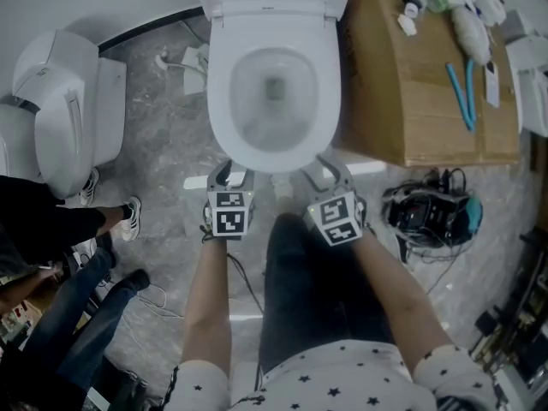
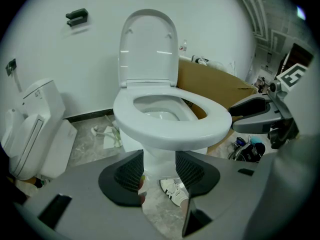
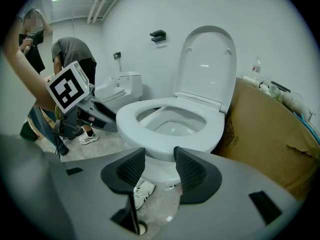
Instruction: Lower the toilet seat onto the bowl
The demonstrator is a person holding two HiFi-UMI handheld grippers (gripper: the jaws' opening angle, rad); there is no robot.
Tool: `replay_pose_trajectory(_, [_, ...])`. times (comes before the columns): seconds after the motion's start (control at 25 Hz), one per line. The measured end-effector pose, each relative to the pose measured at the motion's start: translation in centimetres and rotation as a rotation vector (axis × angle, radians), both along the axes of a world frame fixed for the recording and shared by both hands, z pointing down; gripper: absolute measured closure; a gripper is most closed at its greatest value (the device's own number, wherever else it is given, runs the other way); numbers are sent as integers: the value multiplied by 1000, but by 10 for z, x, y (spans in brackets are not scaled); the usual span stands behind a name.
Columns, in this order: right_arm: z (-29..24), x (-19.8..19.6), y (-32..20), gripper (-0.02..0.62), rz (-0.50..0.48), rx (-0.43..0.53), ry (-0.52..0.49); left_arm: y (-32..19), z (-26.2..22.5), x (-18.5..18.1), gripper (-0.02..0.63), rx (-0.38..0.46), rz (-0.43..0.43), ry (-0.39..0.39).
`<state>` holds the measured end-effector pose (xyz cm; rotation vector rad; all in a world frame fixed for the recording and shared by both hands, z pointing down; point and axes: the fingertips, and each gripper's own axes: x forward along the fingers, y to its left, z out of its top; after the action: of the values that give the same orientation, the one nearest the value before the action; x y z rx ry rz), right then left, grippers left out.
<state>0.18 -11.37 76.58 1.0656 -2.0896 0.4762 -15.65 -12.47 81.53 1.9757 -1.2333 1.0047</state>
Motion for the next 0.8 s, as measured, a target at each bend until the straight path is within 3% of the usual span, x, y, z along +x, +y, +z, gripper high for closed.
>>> replay_pose_trajectory(0.8, [46, 2, 10, 407, -7, -43, 32, 13, 50, 0, 419, -70, 37, -59])
